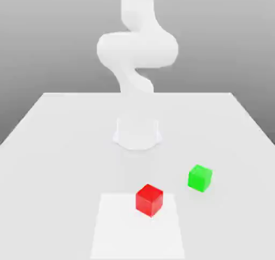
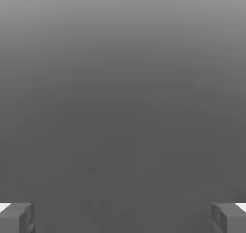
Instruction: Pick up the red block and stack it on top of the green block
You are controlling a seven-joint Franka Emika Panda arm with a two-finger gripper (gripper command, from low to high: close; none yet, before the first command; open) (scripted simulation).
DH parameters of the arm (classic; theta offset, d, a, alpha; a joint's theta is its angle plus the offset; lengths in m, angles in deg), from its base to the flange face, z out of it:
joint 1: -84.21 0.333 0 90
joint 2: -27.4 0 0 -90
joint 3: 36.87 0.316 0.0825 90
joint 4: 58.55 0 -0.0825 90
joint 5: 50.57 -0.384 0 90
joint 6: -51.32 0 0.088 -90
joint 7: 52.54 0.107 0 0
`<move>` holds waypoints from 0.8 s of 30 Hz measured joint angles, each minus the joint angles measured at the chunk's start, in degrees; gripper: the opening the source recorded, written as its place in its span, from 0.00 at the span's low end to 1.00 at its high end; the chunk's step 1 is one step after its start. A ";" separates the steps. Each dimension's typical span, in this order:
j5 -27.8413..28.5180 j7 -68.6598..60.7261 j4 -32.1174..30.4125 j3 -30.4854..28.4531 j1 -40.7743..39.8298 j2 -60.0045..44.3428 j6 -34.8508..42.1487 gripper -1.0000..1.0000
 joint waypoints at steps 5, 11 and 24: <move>-0.17 -11.37 -7.77 -3.72 4.57 -9.67 -6.75 0.50; -0.12 -24.96 -17.06 -7.32 9.54 -21.38 -14.82 0.50; -5.60 -47.62 -27.30 -3.55 9.59 -51.29 -37.31 0.50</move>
